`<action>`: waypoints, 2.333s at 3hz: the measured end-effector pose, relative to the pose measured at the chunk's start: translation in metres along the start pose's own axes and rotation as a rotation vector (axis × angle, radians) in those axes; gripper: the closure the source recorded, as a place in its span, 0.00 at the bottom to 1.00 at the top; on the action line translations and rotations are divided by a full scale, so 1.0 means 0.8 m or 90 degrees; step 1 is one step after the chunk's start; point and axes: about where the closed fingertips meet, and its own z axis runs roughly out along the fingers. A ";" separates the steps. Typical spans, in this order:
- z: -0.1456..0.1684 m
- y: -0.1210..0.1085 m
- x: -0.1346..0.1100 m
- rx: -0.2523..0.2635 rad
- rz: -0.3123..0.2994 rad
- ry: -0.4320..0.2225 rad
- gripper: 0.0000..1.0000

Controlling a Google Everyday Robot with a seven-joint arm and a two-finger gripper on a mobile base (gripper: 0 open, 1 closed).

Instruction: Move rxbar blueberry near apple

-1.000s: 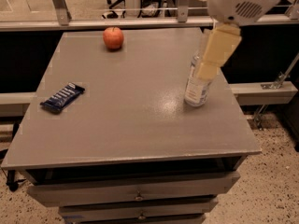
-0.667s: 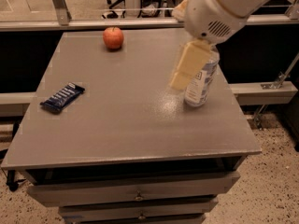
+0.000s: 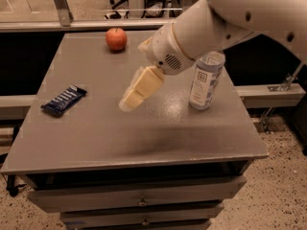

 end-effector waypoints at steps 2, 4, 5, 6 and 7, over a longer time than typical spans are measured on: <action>0.000 0.005 -0.008 -0.004 0.005 -0.023 0.00; 0.082 -0.025 -0.032 0.004 0.005 -0.062 0.00; 0.128 -0.043 -0.054 0.001 0.013 -0.069 0.00; 0.170 -0.043 -0.071 -0.013 0.025 -0.065 0.00; 0.209 -0.033 -0.088 -0.030 0.031 -0.058 0.00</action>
Offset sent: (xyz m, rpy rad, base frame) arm 0.0006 0.0096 0.0033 0.0361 0.0070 0.0010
